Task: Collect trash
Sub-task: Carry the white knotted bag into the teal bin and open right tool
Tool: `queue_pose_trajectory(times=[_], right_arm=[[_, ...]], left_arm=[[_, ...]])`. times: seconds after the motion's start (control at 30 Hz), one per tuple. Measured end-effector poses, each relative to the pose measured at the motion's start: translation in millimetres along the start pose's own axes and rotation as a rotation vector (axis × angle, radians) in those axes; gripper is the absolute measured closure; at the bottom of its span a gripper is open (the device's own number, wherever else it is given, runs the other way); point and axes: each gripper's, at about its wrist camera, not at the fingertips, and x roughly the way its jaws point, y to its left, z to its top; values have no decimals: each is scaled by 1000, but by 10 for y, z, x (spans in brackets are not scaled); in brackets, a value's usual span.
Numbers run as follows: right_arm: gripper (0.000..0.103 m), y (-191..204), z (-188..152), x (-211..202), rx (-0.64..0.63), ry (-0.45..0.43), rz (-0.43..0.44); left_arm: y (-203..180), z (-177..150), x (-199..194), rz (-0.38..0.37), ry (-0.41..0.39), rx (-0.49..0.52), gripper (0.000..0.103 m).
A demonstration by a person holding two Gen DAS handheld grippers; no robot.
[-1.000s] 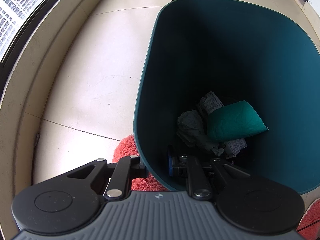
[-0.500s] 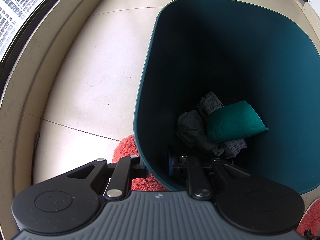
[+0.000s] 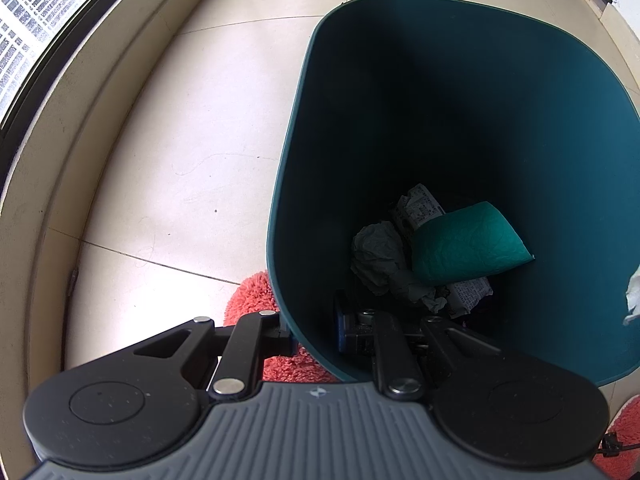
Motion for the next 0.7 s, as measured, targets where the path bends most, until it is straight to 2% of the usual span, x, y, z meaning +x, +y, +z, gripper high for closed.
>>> queue_pose_trajectory(times=[0.23, 0.57, 0.67, 0.7], right_arm=[[100, 359, 11, 555, -113, 68, -27], [100, 480, -192, 1255, -150, 190, -81], [95, 468, -217, 1364, -119, 224, -87], [90, 466, -228, 1375, -110, 225, -97]], left_arm=[[23, 5, -3, -11, 3, -6, 87], [54, 9, -5, -20, 2, -6, 87], [55, 7, -5, -20, 2, -5, 87], [55, 6, -6, -20, 1, -4, 87]])
